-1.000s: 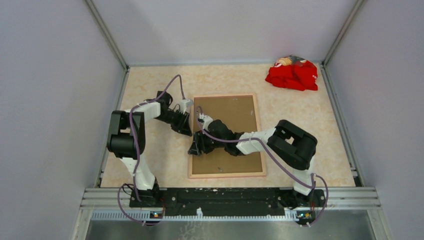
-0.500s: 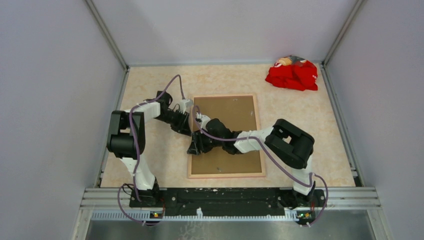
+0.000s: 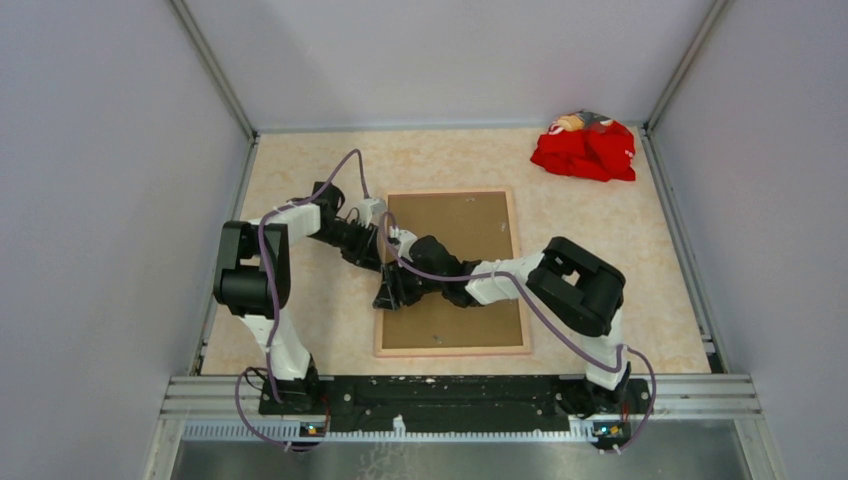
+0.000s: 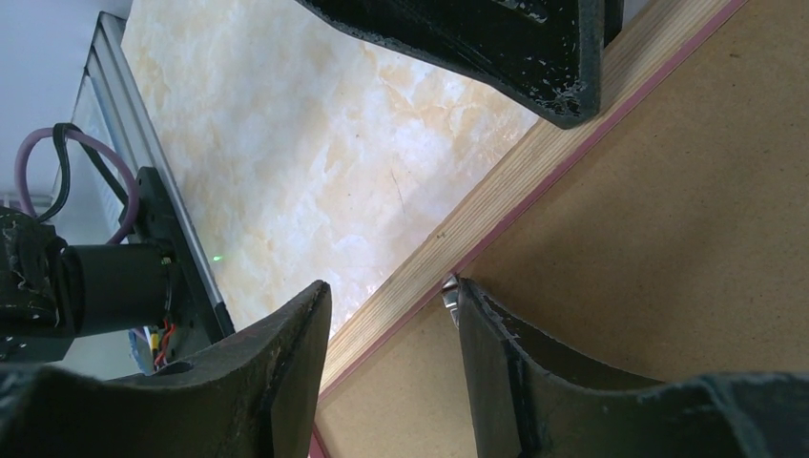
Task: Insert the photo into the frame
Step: Install the photo frame at the center of the board.
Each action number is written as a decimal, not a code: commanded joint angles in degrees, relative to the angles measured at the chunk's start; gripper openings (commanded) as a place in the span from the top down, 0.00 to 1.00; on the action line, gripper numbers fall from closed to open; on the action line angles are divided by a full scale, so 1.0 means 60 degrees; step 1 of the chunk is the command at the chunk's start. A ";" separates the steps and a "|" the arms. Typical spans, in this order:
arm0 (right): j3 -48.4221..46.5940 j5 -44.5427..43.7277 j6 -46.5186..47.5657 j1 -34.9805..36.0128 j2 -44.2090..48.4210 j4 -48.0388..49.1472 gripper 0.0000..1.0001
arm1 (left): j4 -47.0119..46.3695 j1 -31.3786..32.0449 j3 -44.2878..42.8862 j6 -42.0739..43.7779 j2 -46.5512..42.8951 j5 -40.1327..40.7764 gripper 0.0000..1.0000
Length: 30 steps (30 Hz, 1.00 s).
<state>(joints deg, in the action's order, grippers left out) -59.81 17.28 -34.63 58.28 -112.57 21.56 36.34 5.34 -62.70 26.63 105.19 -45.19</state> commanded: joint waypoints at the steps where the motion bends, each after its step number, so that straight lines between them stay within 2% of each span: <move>1: -0.0334 0.0504 0.0139 0.0110 -0.0194 -0.0106 0.49 | -0.0190 0.0003 -0.0197 0.0087 -0.0126 0.0264 0.67; 7: -0.0572 0.0693 0.0337 -0.0044 -0.0132 -0.0330 0.49 | -0.0130 0.0003 -0.0225 0.0102 -0.0222 0.0294 0.67; 12: -0.0785 0.0883 0.0589 -0.0632 0.0393 -0.0630 0.48 | -0.0068 0.0003 -0.0372 0.0048 -0.0264 0.0438 0.67; 21: -0.0925 0.0710 0.0877 -0.2147 0.1299 -0.1154 0.32 | 0.0277 -0.0215 -0.1354 -0.0361 -0.0298 0.0283 0.63; 25: -0.1097 0.0643 0.0493 -0.2820 0.1075 -0.0965 0.27 | 0.0200 -0.0305 -0.1965 -0.0713 0.0049 -0.0023 0.63; 30: -0.2091 0.0620 0.0501 -0.3132 0.0178 -0.1294 0.26 | 0.0247 -0.0305 -0.2551 -0.1007 0.1028 -0.0272 0.63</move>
<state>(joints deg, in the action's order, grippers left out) -66.19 21.23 -31.68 39.88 -108.29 13.58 37.54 3.62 -75.50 22.96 107.26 -44.25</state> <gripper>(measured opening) 0.734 0.372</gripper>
